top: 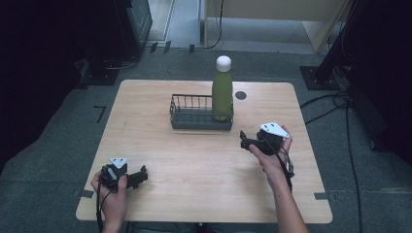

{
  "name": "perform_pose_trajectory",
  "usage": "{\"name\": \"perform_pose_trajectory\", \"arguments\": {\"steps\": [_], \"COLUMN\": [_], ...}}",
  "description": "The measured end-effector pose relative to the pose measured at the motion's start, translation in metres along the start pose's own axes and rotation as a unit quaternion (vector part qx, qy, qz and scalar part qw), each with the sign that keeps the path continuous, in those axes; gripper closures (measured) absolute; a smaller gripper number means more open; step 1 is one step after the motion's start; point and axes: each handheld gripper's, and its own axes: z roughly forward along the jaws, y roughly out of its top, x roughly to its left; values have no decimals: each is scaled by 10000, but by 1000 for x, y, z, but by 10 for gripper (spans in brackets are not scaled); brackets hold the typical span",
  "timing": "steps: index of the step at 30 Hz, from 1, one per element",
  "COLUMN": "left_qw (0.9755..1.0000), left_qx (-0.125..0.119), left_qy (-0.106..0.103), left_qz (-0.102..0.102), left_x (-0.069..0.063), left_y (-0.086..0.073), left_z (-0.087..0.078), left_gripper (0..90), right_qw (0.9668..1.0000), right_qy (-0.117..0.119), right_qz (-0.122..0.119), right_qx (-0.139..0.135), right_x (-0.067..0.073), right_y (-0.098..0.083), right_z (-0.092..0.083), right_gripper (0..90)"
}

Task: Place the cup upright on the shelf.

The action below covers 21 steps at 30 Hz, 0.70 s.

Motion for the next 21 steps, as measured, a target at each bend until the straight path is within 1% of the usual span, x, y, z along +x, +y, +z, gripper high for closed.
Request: {"name": "perform_pose_trajectory", "arguments": {"steps": [7, 9, 13, 14, 21], "left_qw": [10000, 10000, 10000, 10000, 10000], "left_qx": [-2, -1, 0, 0, -1], "left_qy": [1, 0, 0, 0, 0], "left_qz": [-1, -2, 0, 0, -1], "left_x": [0, 0, 0, 0, 0], "left_y": [0, 0, 0, 0, 0], "left_z": [0, 0, 0, 0, 0], "left_gripper": [0, 0, 0, 0, 0], "right_qw": [9998, 9998, 9994, 9994, 9987], "right_qy": [-101, -121, -185, -185, -276], "right_qz": [102, 100, 189, 189, 253], "right_qx": [127, 144, 208, 208, 355], "right_x": [-12, -14, -22, -22, -32], "right_y": [-18, -20, -31, -31, -49], "right_z": [-4, -5, -9, -9, -15], "right_gripper": [26, 26, 26, 26, 25]}}
